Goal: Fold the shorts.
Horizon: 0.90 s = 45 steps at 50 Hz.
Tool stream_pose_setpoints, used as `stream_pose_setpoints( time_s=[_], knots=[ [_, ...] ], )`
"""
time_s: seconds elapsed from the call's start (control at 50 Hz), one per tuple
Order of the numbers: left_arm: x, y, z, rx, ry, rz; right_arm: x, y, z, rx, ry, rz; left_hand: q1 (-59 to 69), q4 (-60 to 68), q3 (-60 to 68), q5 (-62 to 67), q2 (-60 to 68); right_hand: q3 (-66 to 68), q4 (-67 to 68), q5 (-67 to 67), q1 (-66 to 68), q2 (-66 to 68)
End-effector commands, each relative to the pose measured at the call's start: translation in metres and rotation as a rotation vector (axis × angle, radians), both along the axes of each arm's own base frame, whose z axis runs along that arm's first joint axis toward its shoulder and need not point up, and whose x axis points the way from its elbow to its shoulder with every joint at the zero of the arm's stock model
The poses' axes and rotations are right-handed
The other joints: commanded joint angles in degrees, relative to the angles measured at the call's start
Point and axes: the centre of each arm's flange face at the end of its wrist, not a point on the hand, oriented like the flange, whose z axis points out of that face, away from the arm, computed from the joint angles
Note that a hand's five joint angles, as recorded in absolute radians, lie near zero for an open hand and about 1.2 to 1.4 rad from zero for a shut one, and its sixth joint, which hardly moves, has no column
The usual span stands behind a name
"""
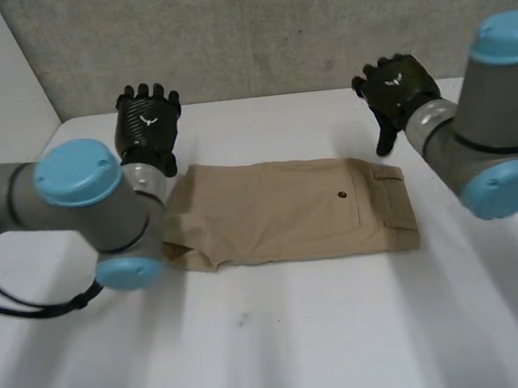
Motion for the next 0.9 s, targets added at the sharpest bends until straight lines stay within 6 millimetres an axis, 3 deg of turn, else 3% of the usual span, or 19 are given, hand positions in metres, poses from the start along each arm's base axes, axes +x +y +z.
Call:
stream_pose_setpoints(
  time_s=[0.02, 0.2, 0.42, 0.58, 0.6, 0.64, 0.76, 0.86, 0.9],
  knots=[
    [0.025, 0.050, 0.004, 0.074, -0.034, -0.006, -0.038, 0.039, -0.032, 0.345, 0.045, -0.042, -1.5, -1.8, -2.3, -2.7, -1.8, -2.4, -3.7, -4.1, -1.8, -2.7],
    [0.042, 0.066, -0.022, 0.174, -0.054, 0.015, -0.053, 0.056, -0.071, 0.419, 0.041, -0.029, -0.2, -0.4, -0.9, -1.4, -0.5, 9.1, 7.8, 7.4, 9.7, 8.8],
    [0.056, 0.054, -0.048, 0.276, 0.058, 0.062, -0.056, 0.045, -0.105, 0.356, 0.019, -0.041, 1.0, 0.8, 0.2, -0.2, 0.7, 20.6, 19.2, 18.9, 21.1, 20.2],
    [0.061, 0.051, -0.053, 0.292, 0.052, 0.081, -0.053, 0.037, -0.123, 0.334, 0.014, -0.035, 0.9, 0.6, 0.1, -0.4, 0.5, 32.7, 31.3, 31.0, 33.2, 32.3],
    [0.062, 0.051, -0.054, 0.293, 0.052, 0.081, -0.053, 0.037, -0.124, 0.334, 0.014, -0.035, 0.9, 0.6, 0.1, -0.4, 0.5, 36.9, 35.5, 35.2, 37.4, 36.5],
    [0.062, 0.052, -0.053, 0.293, 0.055, 0.081, -0.052, 0.035, -0.123, 0.324, 0.014, -0.034, 0.9, 0.6, 0.1, -0.4, 0.5, 67.2, 65.9, 65.5, 67.8, 66.8],
    [0.064, 0.055, -0.048, 0.287, 0.061, 0.085, -0.057, 0.029, -0.112, 0.288, 0.017, -0.058, 0.5, 0.3, -0.3, -0.7, 0.2, 67.6, 66.3, 65.9, 68.2, 67.3],
    [0.065, 0.060, -0.035, 0.262, 0.075, 0.079, -0.090, 0.017, -0.073, 0.212, 0.082, -0.129, 0.2, -0.1, -0.6, -1.0, -0.2, 67.6, 66.3, 65.9, 68.2, 67.3],
    [0.066, 0.061, -0.030, 0.251, 0.080, 0.078, -0.099, 0.016, -0.067, 0.203, 0.134, -0.139, 0.0, -0.2, -0.8, -1.2, -0.3, 67.6, 66.3, 65.9, 68.2, 67.3]
  ],
)
